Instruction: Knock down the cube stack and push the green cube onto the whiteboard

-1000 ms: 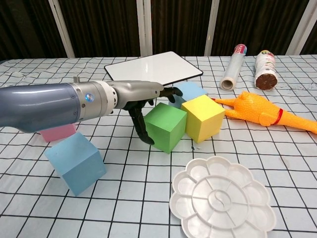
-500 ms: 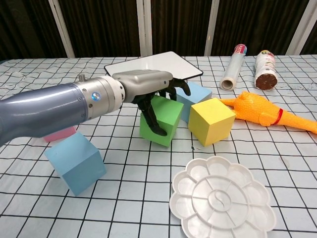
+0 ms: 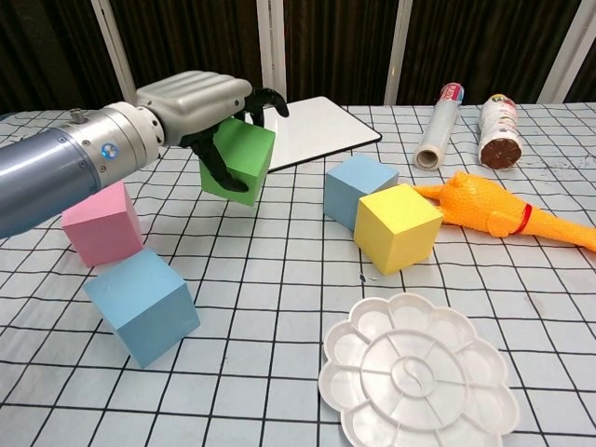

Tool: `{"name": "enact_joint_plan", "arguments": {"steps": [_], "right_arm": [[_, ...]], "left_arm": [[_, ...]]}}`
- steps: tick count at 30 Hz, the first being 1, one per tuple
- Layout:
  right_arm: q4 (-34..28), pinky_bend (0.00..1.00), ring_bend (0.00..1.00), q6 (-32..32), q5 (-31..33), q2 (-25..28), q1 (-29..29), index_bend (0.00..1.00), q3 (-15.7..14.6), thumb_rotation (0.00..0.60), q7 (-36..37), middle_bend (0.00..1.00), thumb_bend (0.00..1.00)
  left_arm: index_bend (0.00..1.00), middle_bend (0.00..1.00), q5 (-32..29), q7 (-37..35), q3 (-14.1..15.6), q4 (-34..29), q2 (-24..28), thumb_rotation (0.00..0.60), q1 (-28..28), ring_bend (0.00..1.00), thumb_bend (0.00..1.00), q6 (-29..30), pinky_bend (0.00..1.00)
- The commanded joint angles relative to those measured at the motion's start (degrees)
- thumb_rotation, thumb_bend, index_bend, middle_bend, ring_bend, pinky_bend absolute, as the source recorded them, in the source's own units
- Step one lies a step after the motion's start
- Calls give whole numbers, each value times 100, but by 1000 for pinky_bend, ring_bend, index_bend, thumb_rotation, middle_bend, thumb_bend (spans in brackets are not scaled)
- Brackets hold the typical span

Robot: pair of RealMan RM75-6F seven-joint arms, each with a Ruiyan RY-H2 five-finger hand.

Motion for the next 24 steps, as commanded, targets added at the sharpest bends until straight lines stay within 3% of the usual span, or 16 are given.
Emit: {"name": "enact_joint_plan", "arguments": {"steps": [1,6,11,14,17,21,24], "right_arm": [[-9,37,129,-1,10,4,3,112,5,600,5,67,27],[17,37,129,10,52,-6,9,112,41,600,33,67,27],[41,37,128,-39,58,-1,31,112,37,600,74,66,27],[57,37,129,-60,39,7,42,112,28,600,113,66,27],[59,37,128,-57,31,27,38,112,26,600,171,67,26],[55,37,129,-31,10,45,29,112,24,600,217,67,26],[49,37,128,-24,-9,57,26,112,16,600,231,67,27]], "left_arm": [[190,378,169,-232,-22,496,-211,600,25,463,321,108,616],[169,307,133,-129,-199,1157,-605,600,-130,359,268,23,523],[62,21,3,318,-395,1718,-1013,600,-318,10,149,-49,149],[40,0,-110,593,-548,1778,-1136,600,-407,0,86,-51,35],[24,0,-234,789,-706,1679,-1155,600,-464,0,47,-55,1],[22,0,-380,1094,-824,1180,-976,600,-411,0,46,7,0],[17,0,-348,1228,-814,457,-622,600,-233,0,46,212,0]]}}
